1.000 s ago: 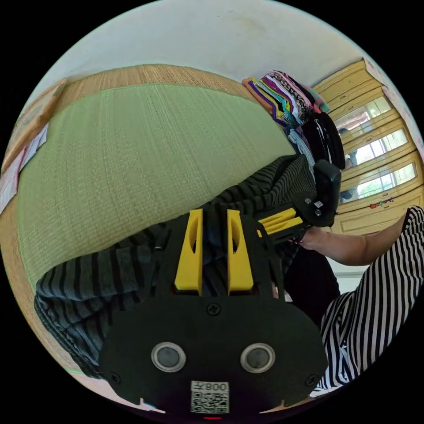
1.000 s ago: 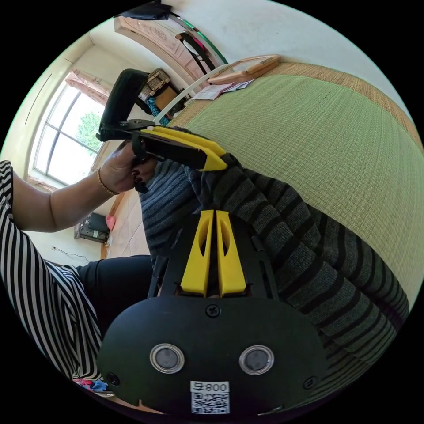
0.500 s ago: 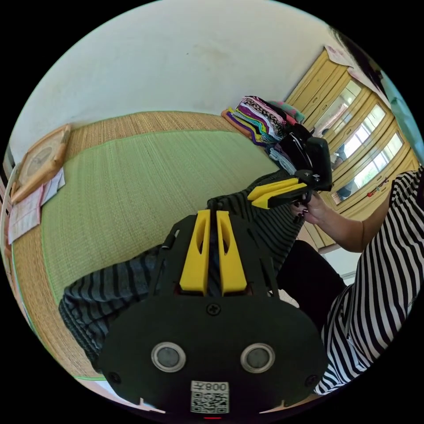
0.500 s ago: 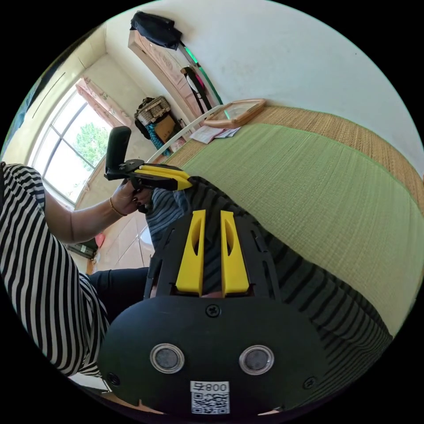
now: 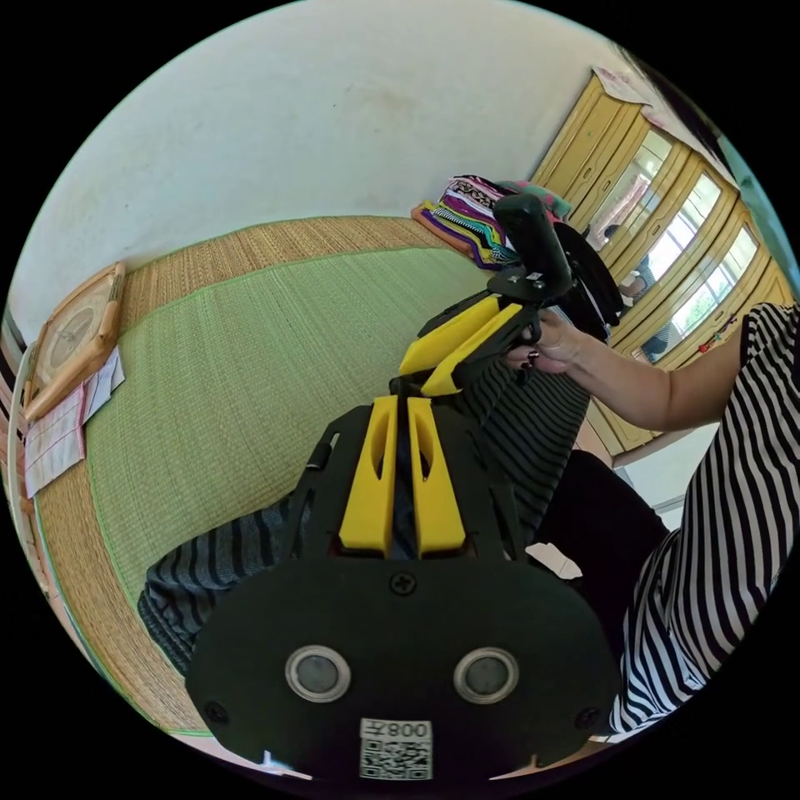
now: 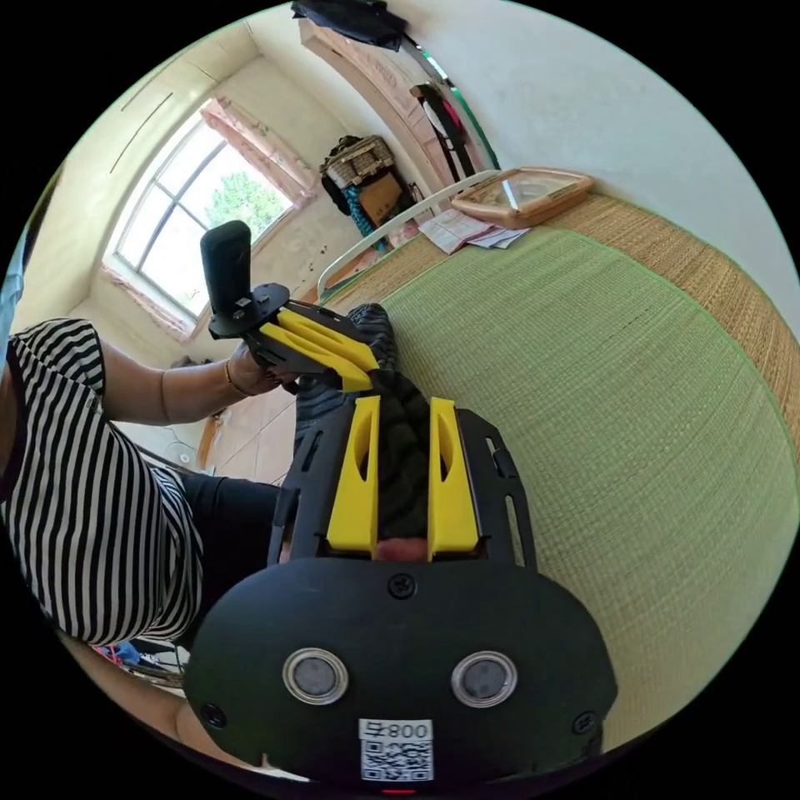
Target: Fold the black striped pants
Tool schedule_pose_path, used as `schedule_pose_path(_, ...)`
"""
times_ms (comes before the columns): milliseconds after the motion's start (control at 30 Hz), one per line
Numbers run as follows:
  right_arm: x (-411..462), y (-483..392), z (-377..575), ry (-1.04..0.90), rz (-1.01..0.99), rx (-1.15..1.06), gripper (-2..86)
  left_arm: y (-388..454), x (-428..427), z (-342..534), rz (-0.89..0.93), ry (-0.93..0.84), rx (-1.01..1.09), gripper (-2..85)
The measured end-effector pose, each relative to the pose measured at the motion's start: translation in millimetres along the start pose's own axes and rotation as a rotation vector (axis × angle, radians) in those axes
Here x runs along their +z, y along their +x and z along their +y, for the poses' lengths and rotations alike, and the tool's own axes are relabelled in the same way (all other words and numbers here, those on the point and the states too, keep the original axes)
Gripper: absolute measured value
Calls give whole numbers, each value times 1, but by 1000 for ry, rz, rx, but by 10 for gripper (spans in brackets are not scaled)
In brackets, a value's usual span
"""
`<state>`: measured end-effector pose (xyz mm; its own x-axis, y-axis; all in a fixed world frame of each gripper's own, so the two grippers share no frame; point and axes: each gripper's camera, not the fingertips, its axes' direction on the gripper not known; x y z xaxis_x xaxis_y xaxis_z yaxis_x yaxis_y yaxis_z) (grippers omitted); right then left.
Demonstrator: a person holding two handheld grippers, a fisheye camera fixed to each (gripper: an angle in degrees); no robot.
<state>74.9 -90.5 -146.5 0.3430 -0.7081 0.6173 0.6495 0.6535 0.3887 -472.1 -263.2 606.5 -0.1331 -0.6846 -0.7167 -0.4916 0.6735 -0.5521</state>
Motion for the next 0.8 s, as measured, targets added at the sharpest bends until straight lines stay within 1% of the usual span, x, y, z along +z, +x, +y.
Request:
schedule_pose_path(33,-1,2,-1,-1,-13,10,109,0,0,1,2,2,-2,21)
schedule_pose_path(100,-9,6,-3,47,-109,40,121,0,1,4,5,5,-5,21)
schedule_pose_path(167,-10,3,-7,53,-114,27,117,2,1,6,-1,5,0,20)
schedule_pose_path(267,2,-7,-19,-56,-87,-31,108,3,0,9,-25,-4,-1,18)
schedule_pose_path(300,5,-9,-23,-87,-112,-44,97,2,-1,10,0,0,0,16)
schedule_pose_path(367,6,-9,-25,-117,-146,-43,75,1,-3,13,-3,7,-21,13)
schedule_pose_path(433,5,-13,-26,-142,-124,-37,55,-1,-12,20,-24,51,-53,7)
schedule_pose_path(500,-2,-25,-24,-132,-36,-38,40,-13,-27,36,-102,58,-151,4)
schedule_pose_path(533,-5,-28,-24,-126,-26,-35,38,-18,-30,41,-133,58,-190,3)
schedule_pose_path(600,-17,-37,-22,-93,20,-12,32,-39,-44,66,-267,44,-346,2)
schedule_pose_path(633,-19,-40,-22,-86,33,-9,31,-44,-47,73,-317,28,-387,1)
schedule_pose_path(667,-25,-47,-21,-71,60,1,29,-53,-50,85,-411,-22,-471,1)
schedule_pose_path(700,-32,-53,-20,-52,87,13,28,-60,-50,97,-478,-72,-512,1)
schedule_pose_path(733,-35,-57,-20,-42,98,15,27,-63,-49,102,-503,-104,-527,1)
schedule_pose_path(767,-41,-64,-19,-28,119,20,26,-71,-44,113,-527,-180,-576,0)
schedule_pose_path(800,-46,-71,-18,-18,149,29,25,-75,-42,123,-495,-180,-600,0)
